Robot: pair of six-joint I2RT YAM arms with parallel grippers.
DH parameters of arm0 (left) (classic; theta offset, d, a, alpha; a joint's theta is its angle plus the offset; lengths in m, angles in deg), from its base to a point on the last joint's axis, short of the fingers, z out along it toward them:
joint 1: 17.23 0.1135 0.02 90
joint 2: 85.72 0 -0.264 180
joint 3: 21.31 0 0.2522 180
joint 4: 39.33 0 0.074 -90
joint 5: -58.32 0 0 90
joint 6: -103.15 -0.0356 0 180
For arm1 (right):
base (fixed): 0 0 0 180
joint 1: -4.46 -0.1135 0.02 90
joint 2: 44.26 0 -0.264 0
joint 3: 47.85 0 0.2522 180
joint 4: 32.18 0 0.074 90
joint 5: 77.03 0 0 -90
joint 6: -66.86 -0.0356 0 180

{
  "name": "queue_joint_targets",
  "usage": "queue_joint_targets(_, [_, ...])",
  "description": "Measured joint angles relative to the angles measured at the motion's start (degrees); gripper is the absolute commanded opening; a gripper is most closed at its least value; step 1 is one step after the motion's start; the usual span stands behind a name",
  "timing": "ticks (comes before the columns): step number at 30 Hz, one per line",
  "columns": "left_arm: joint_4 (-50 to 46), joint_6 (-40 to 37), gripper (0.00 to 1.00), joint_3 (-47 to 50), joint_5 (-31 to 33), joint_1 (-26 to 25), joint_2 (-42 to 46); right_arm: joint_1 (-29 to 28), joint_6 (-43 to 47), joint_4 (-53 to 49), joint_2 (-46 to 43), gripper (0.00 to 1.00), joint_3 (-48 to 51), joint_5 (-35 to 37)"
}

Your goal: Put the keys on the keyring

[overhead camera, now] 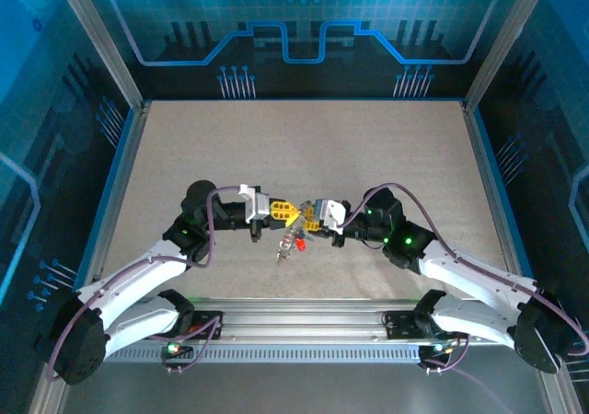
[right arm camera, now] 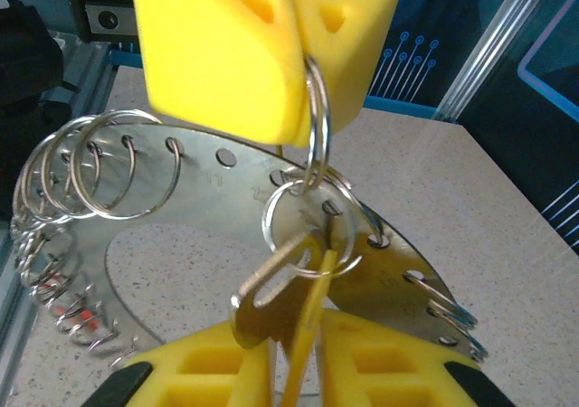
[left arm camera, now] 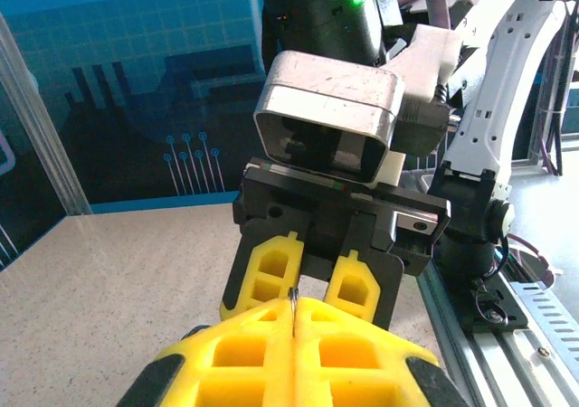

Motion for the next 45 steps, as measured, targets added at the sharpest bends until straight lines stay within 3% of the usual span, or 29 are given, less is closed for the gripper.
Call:
queue_joint_targets(12, [-1.03,-1.22,0.00,0.00,1.07,0.00,0.15,0.00,0.28,-0.48,-1.81,0.12,0.76,1.14])
queue_joint_targets(18, [-3.63,-3.30,0.00,0.00,1.40,0.00,0.31,0.00,1.88,-2.97,-3.63,0.05,0.70,1.16])
queue_joint_targets(20, [-5.16,-4.20,0.00,0.00,1.42,0.00,0.31,0.04,2.32,-4.76,-3.76,0.00,0.24,1.27])
queue_joint_targets(27, [-9.22,-7.80,0.00,-0.44,1.46,-0.20,0.35,0.15,4.26,-13.09,-3.34,0.00,-4.87,1.51])
queue_joint_targets(33, [-14.99,-12.41,0.00,-2.36,3.52,-0.90,0.70,0.15,8.66,-26.23,0.46,0.00,-14.12,2.08])
queue_joint_targets(34, [-15.17,-12.74,0.02,-2.49,3.87,-0.96,0.92,0.15,9.90,-28.92,1.31,0.00,-16.15,2.45])
queue_joint_targets(36, [-15.21,-13.29,0.19,-2.67,4.74,-1.07,1.36,0.09,12.83,-34.07,3.15,0.00,-20.44,3.34])
queue_joint_targets(39, [-15.91,-12.09,0.33,-2.73,6.29,-1.20,1.70,0.07,18.36,-41.40,6.12,0.00,-27.39,6.05])
queue_joint_targets(43, [-17.73,-9.97,0.69,-2.84,9.18,-1.20,2.49,-0.11,26.84,-50.42,10.69,0.00,-36.92,10.62])
queue_joint_targets(45, [-18.01,-9.03,0.77,-2.84,10.62,-1.20,3.48,-0.50,30.67,-53.70,13.07,0.00,-40.46,13.64])
